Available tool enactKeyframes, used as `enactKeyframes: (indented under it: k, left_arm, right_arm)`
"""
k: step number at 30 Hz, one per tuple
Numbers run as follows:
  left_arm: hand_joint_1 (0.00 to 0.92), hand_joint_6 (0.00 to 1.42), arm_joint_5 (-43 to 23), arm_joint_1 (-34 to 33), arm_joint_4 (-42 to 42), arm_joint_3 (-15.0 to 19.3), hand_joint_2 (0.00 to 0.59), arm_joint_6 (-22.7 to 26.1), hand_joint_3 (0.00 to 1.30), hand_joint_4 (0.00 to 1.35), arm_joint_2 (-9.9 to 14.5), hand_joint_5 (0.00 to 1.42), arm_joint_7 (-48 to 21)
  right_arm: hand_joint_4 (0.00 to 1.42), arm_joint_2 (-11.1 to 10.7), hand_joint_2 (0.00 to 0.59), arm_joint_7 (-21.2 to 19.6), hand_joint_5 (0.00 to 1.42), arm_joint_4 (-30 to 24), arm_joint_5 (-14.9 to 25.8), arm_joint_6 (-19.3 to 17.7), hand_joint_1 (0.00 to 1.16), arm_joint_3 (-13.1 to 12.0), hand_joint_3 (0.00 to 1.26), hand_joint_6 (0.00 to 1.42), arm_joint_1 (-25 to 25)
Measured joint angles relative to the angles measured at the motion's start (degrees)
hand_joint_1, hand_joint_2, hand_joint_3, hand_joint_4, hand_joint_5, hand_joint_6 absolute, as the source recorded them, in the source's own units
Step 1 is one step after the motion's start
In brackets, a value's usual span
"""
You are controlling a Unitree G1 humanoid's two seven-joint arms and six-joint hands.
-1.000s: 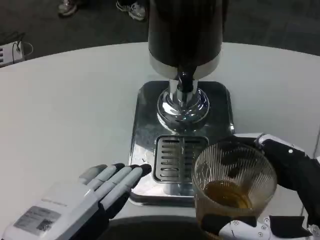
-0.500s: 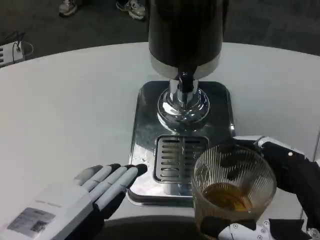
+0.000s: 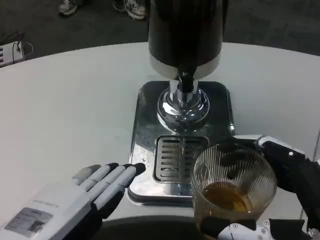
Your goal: Grasp the cup under the faucet to collect the drink, then remove the cup.
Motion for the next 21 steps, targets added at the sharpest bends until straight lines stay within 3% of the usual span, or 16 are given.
enactKeyframes:
  k: [21]
  left_arm:
    - [0.000, 0.00, -0.1, 0.9, -0.7, 0.3, 0.054, 0.0, 0.00, 0.00, 0.0, 0.00, 0.0]
  right_arm:
    - [1.24, 1.2, 0.214, -0.1, 1.38, 0.0, -1.0, -0.4, 0.95, 1.0, 1.01, 1.42, 1.0]
